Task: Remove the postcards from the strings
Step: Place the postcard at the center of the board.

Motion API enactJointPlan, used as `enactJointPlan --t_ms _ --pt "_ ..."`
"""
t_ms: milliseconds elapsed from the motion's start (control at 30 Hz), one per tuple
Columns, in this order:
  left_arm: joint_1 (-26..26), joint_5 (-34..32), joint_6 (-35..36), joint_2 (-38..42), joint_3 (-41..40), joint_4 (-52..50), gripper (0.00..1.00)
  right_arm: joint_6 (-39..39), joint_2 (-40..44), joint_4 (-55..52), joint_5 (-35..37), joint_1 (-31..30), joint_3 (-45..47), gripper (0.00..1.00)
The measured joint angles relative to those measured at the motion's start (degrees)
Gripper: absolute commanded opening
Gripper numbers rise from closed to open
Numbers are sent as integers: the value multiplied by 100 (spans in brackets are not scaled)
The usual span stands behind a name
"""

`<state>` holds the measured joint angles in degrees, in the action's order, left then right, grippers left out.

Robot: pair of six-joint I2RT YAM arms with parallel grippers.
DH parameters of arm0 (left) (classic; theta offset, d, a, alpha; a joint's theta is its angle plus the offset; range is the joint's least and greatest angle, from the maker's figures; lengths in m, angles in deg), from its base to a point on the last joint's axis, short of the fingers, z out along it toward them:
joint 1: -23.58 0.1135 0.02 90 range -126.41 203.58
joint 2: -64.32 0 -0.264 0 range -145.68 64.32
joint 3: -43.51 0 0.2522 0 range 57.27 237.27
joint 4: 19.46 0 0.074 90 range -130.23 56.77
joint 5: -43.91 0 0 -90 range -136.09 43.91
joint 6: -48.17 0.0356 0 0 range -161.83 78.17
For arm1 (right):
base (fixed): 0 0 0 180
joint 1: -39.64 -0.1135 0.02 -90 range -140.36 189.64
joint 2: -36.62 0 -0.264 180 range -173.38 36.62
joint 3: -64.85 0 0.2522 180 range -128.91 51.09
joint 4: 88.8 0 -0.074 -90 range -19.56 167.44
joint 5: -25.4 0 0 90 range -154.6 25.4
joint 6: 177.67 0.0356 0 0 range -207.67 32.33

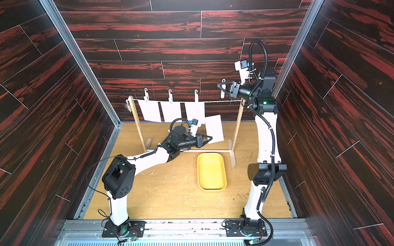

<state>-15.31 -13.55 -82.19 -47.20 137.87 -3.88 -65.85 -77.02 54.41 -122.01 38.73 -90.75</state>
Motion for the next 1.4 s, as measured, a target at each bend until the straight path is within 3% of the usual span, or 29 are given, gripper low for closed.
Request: enactJointPlan --t_ms 333,833,1233,1400 --pt "0 -153 -81 562 -929 201 0 -140 994 98 74 -111 955 16" --pt "212 -435 -125 1851 -2623 50 0 -354 2677 616 540 -295 3987 16" --pt "448 -780 -122 3099 -4177 -702 0 -398 3967 994 1032 -667 6172 16" --pt "573 -1224 -98 3672 -4509 -1626 0 -389 4385 1134 1368 -990 7152 17"
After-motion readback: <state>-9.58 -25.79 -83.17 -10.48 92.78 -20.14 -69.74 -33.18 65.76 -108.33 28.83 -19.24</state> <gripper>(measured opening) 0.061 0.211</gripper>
